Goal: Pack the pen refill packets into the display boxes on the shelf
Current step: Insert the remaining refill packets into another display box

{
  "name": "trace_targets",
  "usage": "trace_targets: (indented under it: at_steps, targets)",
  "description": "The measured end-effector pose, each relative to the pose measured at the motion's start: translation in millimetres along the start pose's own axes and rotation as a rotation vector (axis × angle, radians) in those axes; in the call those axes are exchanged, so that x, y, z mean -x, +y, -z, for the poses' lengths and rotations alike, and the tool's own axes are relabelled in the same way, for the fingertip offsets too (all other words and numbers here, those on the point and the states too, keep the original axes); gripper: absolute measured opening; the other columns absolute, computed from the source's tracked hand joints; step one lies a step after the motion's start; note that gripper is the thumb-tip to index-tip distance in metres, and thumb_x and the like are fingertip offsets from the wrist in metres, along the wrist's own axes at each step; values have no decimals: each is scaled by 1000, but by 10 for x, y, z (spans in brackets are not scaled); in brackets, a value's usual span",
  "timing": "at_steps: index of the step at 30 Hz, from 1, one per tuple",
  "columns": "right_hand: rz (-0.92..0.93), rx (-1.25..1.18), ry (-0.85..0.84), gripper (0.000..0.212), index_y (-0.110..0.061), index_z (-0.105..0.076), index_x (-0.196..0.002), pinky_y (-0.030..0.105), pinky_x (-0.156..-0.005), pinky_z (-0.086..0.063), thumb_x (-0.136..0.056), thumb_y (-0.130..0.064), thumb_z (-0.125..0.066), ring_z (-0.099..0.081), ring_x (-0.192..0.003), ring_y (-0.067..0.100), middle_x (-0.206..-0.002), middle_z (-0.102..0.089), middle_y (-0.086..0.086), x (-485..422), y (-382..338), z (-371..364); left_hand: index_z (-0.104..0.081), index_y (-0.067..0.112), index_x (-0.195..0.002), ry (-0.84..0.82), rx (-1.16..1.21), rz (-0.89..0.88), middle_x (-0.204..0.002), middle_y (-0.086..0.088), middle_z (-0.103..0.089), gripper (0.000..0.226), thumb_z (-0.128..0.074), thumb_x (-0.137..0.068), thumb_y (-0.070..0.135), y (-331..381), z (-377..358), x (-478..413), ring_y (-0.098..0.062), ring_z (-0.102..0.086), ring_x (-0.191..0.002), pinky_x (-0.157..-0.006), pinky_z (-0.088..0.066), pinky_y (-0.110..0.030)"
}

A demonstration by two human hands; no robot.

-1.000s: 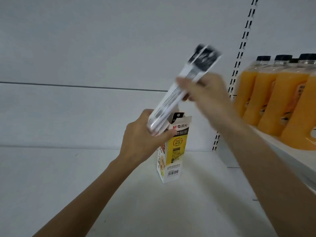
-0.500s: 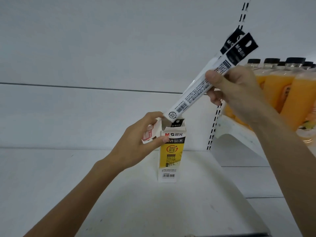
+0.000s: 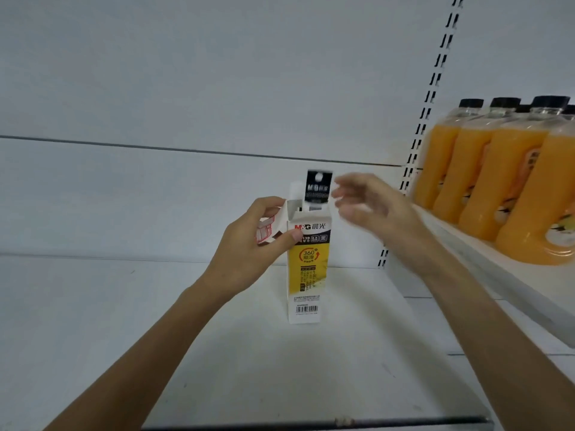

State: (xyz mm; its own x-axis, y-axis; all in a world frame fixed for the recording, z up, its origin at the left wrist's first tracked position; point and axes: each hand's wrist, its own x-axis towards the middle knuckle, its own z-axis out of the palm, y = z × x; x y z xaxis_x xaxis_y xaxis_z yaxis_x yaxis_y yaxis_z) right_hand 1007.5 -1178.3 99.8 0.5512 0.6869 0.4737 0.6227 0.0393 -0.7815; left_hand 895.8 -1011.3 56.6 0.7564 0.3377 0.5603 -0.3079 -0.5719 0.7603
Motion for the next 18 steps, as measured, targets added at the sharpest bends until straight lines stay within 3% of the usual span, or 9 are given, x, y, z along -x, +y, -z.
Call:
trace_targets:
  at_steps: [3,7,11,14,18]
  targets:
    - [-137,96,-216,76,-36,-41,-127,29,-101,-41,-62,-42,-79,-52,-114,-6,-119,-59,-20,184,430,-382,-47,39,-105,45,41,26,-106,18,-58,37,-58,-70,47,-32,27,20,-5,-60,-91,-74,-51,-18]
    - [-139,-11,-120,55,-44,-46,-113,30,-90,-49,-73,-23,-78,-64,-94,1,-100,-67,-14,123,588,-704,-44,30,-121,61,-114,48,-115,14,-56,40,-59,-84,32,-138,177,68,-1,-57,-86,-66,-47,-9]
    - [-40,53,-155,54,-51,-46,-110,14,-78,-48,-70,-33,-77,-61,-93,-3,-101,-64,-18,-88,473,-892,-32,24,-136,117,-543,142,-131,5,-44,62,-59,-83,39,-424,603,328,-9,-54,-102,-82,-49,-36]
    - [19,119,-185,59,-39,-48,-120,25,-80,-52,-69,-38,-78,-61,-94,5,-108,-61,-7,-258,384,-1244,-39,20,-130,222,-787,190,-129,3,-44,55,-59,-82,37,-509,973,646,-16,-51,-108,-81,-43,-34]
    - [125,156,-307,59,-35,-49,-118,43,-76,-55,-67,-47,-76,-64,-84,13,-101,-60,-8,-486,227,-1904,-56,20,-119,312,-1050,349,-123,-1,-55,37,-59,-85,33,-443,1562,1180,-25,-50,-109,-85,-37,-36]
